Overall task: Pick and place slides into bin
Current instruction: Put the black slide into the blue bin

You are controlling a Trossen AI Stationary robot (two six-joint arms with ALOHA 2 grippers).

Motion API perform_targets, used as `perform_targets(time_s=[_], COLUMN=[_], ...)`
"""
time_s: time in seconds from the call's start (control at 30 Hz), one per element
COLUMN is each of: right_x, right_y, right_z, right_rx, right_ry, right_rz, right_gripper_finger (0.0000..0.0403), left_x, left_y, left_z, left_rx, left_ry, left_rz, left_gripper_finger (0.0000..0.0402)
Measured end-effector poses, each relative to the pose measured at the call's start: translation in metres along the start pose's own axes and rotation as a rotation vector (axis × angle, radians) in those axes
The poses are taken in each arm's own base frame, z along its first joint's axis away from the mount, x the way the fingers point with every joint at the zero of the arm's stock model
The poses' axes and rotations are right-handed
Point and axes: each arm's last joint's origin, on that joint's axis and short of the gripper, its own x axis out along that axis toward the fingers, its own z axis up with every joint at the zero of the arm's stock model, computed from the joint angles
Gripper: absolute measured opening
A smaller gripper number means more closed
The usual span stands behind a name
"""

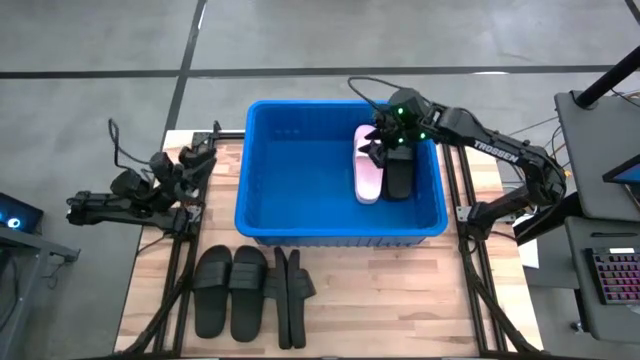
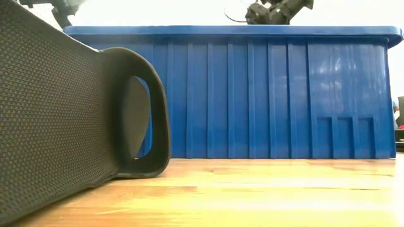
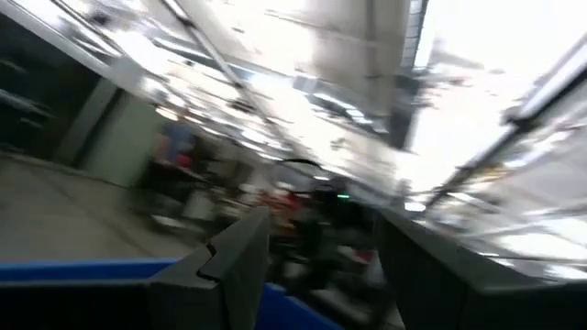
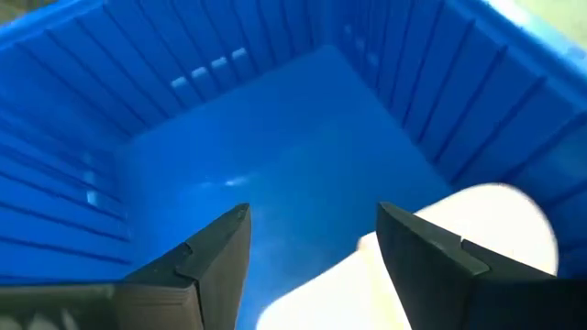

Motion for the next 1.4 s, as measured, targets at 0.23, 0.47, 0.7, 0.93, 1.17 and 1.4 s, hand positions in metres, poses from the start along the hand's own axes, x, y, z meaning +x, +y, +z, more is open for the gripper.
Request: perform_targets(time_s=[0.23, 0.47, 0.7, 0.93, 1.17, 1.4], right_x=[0.005, -0.014, -0.048, -0.078, -0.101, -0.122], right_y=[0.05, 0.116, 0.163, 0.158, 0.137, 0.119], right_z=[-0.007, -0.021, -0.043, -0.057, -0.07, -0.08], right_rx=[0.138, 0.099, 0.042, -0.048, -0.144, -0.196], right_ry=[-0.073, -0.171, -0.313, -0.398, -0.299, -0.248], right_rz=[-0.359, -0.28, -0.337, -0.573, -0.633, -0.67], right_gripper_finger=[0.0224, 0.0224, 0.0224, 0.0224, 0.0224, 0.0224], left_x=[0.005, 0.02, 0.038, 0.061, 0.097, 0.121], left_y=[-0.012, -0.029, -0.042, -0.06, -0.084, -0.112], left_z=[-0.002, 0.001, 0.005, 0.015, 0.012, -0.014], left_rx=[-0.222, -0.241, -0.169, -0.152, -0.165, -0.104], left_ry=[0.126, 0.265, 0.445, 0.546, 0.603, 0.954], left_rz=[-0.27, -0.431, -0.413, -0.405, -0.398, -0.323], left_gripper_finger=[0.0184, 0.0184, 0.0184, 0.0184, 0.0184, 0.0184])
